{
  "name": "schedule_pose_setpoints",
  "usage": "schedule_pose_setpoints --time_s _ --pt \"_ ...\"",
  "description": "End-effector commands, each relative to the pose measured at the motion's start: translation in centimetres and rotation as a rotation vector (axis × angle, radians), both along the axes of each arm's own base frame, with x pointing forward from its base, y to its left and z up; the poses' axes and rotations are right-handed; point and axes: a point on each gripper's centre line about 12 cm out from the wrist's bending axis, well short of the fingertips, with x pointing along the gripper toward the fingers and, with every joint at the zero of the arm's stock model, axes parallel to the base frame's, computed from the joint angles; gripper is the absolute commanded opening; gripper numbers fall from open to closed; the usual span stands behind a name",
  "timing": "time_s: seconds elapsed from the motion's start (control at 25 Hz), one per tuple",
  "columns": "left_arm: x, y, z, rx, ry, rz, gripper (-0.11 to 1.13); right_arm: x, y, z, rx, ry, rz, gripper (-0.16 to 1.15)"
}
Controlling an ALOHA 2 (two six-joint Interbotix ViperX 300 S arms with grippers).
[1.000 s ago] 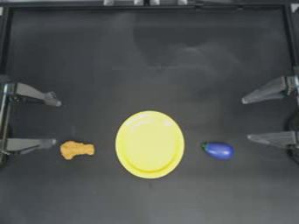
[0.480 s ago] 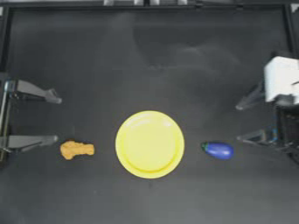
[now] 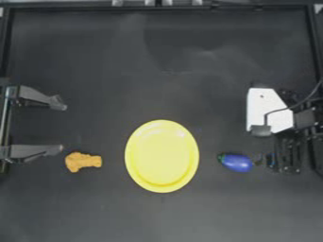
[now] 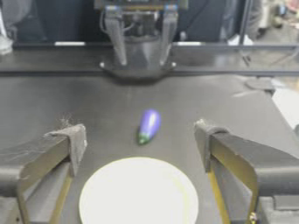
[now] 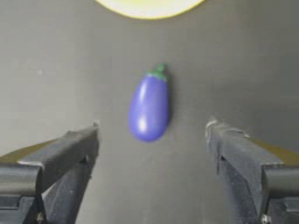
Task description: Put purple eggplant on plate
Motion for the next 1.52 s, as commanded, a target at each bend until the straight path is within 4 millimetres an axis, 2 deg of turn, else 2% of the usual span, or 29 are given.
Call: schedule_pose_setpoints --time_s 0.04,0.28,0.48,0.92,1.52 --pt "0.4 0.1 0.6 0.001 -0.011 0.006 1.03 0.6 0.5 -0.4 -0.007 0.015 0.02 1.0" --pt "0.3 0.2 0.6 -0.001 -0.009 0.008 1.03 1.2 1.3 -2.2 -0.006 0.071 0.027 1.0" --pt "0.3 0.2 0.5 -0.001 -0.009 0.011 1.03 1.4 1.3 -4.6 0.003 0.11 0.001 1.0" --pt "0.2 0.2 0.4 0.0 -0.006 0.011 1.03 1.7 1.6 -8.0 0.011 0.153 -0.019 1.0" --pt "0.1 0.2 0.2 -0.001 -0.006 0.011 1.03 2.7 1.8 -11.4 0.015 0.188 -0.022 1.0"
